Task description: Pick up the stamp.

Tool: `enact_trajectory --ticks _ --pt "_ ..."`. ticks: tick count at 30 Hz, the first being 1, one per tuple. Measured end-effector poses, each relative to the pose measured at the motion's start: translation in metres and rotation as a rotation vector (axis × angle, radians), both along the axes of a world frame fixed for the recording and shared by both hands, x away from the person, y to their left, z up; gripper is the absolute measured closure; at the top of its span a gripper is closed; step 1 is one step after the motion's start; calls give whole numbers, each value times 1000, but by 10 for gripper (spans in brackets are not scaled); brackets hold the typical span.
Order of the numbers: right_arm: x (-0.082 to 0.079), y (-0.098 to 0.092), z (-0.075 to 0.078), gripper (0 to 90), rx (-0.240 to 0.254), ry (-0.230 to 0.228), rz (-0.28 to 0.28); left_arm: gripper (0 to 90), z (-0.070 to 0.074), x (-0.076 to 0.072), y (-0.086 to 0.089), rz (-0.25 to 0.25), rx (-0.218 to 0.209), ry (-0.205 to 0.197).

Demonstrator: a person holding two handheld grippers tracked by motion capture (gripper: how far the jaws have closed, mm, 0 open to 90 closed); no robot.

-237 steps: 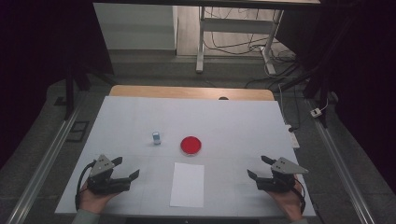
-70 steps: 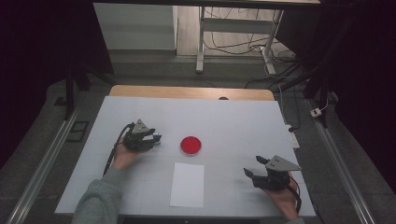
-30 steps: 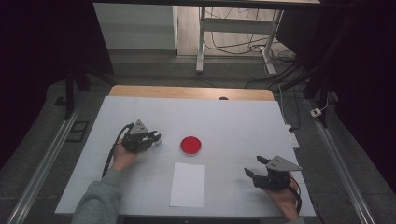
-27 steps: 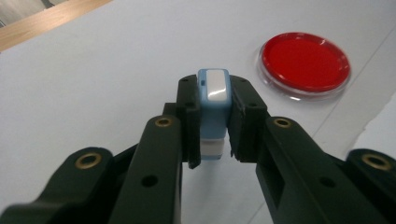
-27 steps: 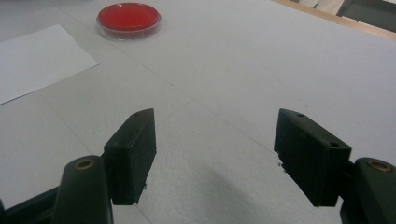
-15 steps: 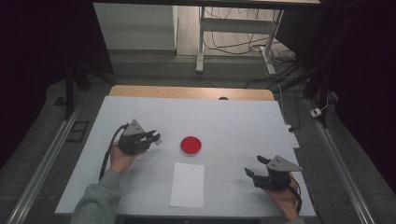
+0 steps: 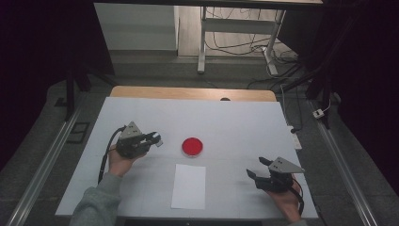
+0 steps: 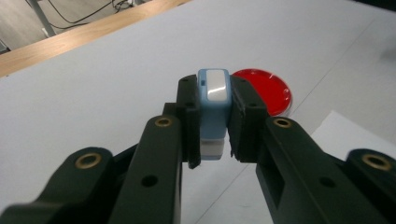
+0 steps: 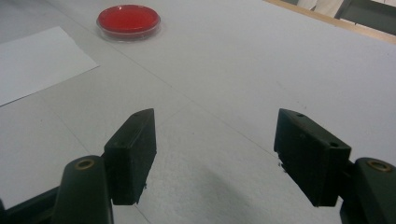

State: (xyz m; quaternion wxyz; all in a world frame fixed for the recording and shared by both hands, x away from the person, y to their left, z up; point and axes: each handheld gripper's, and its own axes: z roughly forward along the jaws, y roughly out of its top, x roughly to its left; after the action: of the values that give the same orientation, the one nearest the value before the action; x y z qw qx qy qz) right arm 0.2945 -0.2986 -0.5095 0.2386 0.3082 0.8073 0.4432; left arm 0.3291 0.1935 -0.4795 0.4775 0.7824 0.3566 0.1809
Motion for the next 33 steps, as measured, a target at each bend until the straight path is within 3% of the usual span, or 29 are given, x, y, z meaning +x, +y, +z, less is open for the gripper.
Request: enact_trajectory --ticks 14,33 --pt "-1 0 0 294 -1 -7 -6 758 12 -21 2 -10 -62 1" --pt "-2 1 1 297 -8 -19 -14 758 14 -47 -1 -22 -100 15"
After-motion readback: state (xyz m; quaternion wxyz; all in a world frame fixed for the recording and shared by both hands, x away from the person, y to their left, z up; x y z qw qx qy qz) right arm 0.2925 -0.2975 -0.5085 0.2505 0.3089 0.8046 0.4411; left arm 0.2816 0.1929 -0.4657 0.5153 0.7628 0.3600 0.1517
